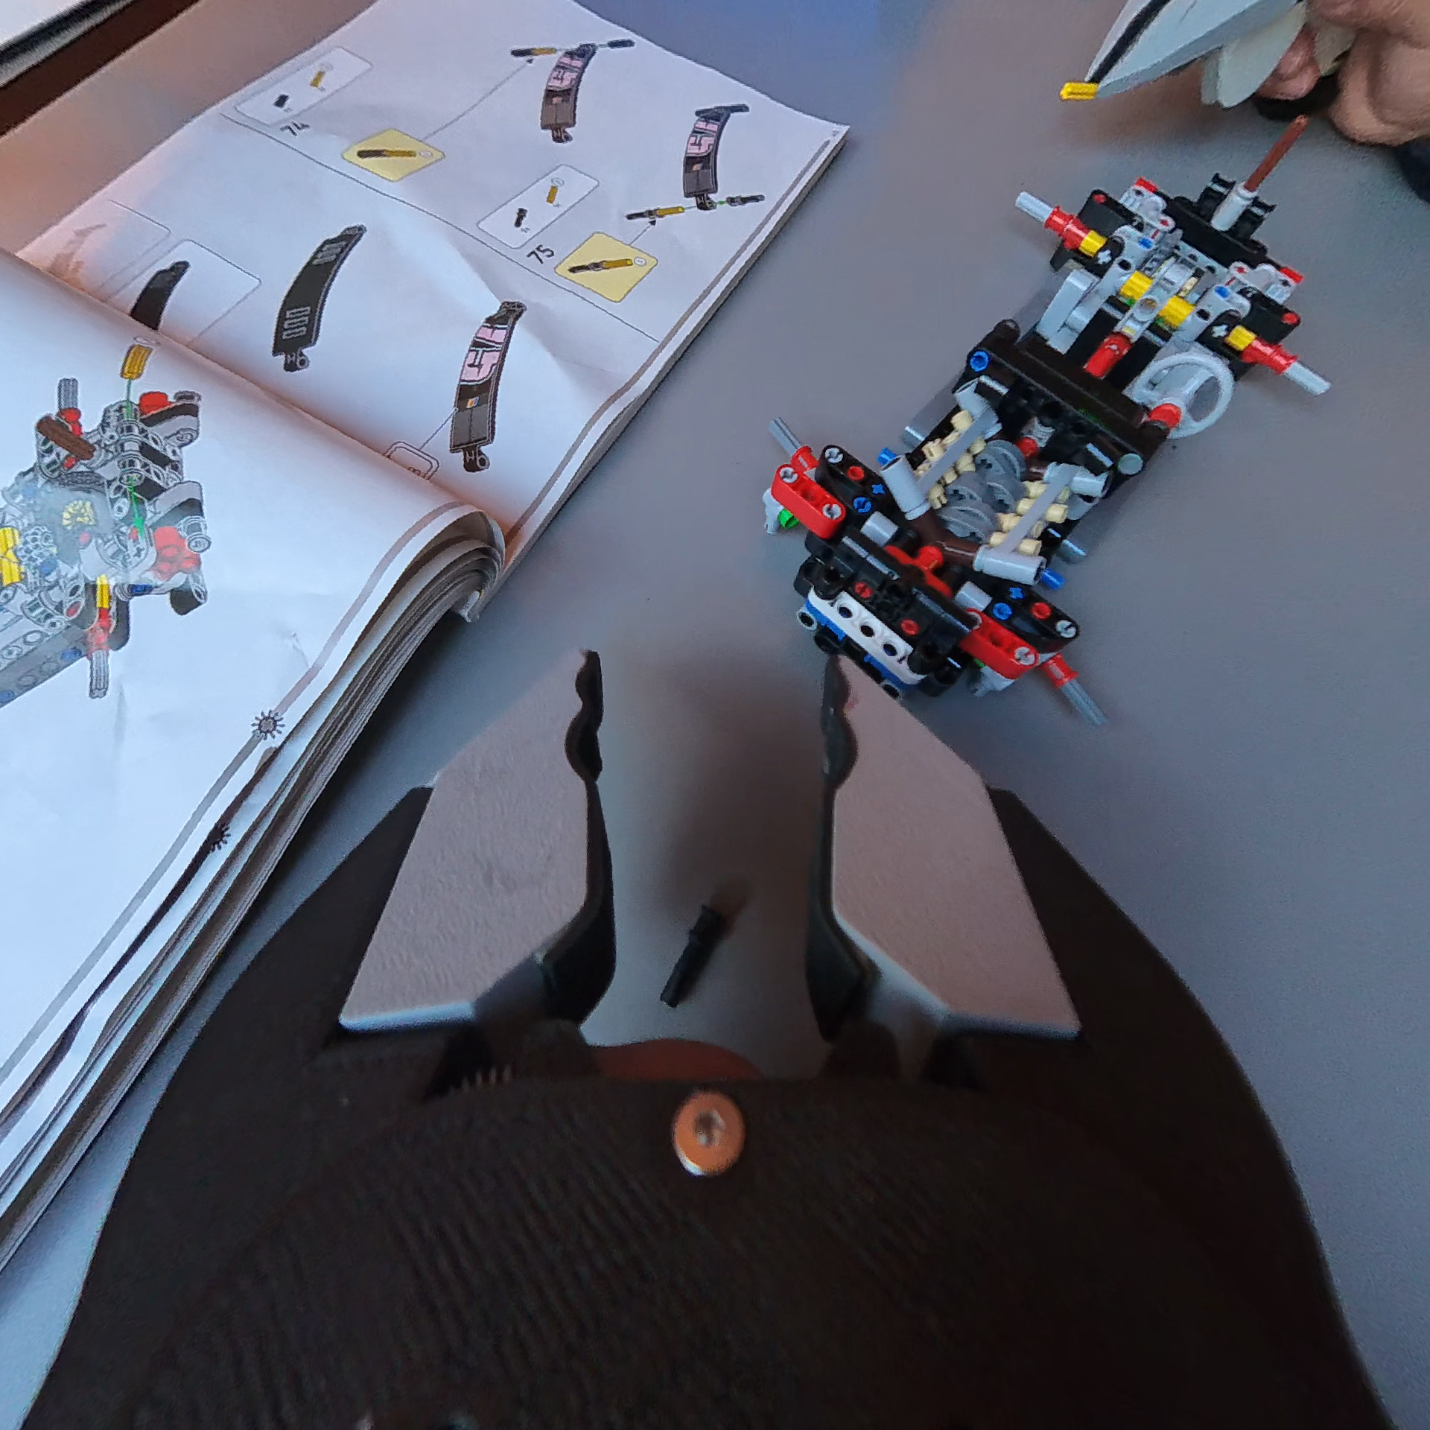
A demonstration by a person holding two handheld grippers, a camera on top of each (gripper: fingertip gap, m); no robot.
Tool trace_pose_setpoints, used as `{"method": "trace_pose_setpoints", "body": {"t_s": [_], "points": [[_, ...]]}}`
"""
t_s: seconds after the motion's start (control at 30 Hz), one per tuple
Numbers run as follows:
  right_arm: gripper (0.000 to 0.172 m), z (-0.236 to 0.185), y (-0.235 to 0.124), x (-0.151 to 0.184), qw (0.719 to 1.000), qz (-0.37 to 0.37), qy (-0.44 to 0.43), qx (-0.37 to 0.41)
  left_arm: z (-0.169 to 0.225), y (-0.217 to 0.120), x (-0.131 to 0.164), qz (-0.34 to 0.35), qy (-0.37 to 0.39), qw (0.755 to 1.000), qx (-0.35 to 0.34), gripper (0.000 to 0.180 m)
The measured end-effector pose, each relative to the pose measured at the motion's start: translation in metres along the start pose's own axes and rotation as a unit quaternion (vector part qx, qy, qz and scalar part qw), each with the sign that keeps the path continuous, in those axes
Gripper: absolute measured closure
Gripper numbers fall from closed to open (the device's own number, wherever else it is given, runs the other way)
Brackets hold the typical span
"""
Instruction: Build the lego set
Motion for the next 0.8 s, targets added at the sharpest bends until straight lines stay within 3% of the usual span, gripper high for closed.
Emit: {"method": "trace_pose_setpoints", "body": {"t_s": [0.17,0.3,0.43,0.6,0.8], "points": [[0.171,0.001,0.001,0.001,1.000,-0.004,-0.002,0.008,-0.003,-0.001,0.001,0.006,-0.011,1.000,-0.012,0.126],[0.172,0.004,0.000,0.001,1.000,-0.004,-0.003,0.026,-0.002,-0.012,-0.001,0.065,-0.066,0.995,-0.047,0.126],[0.172,0.014,0.000,0.001,0.998,-0.007,-0.006,0.060,0.000,-0.032,-0.018,0.113,-0.041,0.986,-0.113,0.128],[0.172,0.027,-0.001,-0.001,0.995,-0.001,-0.001,0.097,0.012,-0.053,-0.039,0.175,-0.036,0.979,-0.098,0.133],[0.172,0.038,-0.005,-0.006,0.992,0.018,0.005,0.128,0.006,-0.058,-0.033,0.170,-0.071,0.979,-0.089,0.133]]}}
Point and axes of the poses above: each gripper's, where its closed fingertips meet, y out along the fingers, x out of its underside, z = x × y across the jaws, the point moved 3 cm from there along -y, back along the fingers, and after that the axes turned 1 degree about -z, right-handed, at the moved point
